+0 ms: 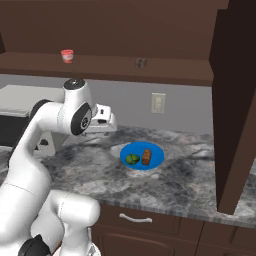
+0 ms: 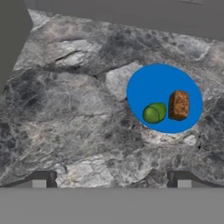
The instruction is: Pick the avocado and bread from the counter and place them on the plate. Then pick the jam from the cabinet and place it next to the plate. Lastly close the cabinet door.
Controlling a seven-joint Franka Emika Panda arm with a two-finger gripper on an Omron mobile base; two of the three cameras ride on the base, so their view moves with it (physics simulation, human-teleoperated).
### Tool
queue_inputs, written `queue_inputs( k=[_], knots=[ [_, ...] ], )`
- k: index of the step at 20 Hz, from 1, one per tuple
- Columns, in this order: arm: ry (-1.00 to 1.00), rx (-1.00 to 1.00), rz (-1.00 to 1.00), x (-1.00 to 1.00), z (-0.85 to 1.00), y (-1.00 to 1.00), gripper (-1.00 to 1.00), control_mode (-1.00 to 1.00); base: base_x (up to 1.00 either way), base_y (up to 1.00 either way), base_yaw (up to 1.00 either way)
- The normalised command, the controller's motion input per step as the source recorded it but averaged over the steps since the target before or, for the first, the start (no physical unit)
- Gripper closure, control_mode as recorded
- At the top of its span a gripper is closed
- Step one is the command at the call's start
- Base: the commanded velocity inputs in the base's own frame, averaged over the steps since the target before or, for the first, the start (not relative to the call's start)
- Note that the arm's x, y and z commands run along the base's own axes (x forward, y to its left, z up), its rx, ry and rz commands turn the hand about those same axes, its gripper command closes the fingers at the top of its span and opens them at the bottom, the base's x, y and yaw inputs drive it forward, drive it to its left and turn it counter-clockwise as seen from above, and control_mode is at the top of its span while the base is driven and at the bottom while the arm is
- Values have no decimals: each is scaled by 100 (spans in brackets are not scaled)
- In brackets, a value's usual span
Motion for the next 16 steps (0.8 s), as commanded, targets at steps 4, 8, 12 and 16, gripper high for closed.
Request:
queue_inputs(
  k=[4, 8, 12, 16],
  knots=[
    [-6, 0, 8, -19, 33, 37, -100, -100, 0, 0, 0],
    [-3, 0, 9, -15, 34, 36, -100, -100, 0, 0, 0],
    [0, 0, 11, -17, 40, 31, -100, -100, 0, 0, 0],
    [0, 0, 11, -9, 38, 29, -100, -100, 0, 0, 0]
  ],
)
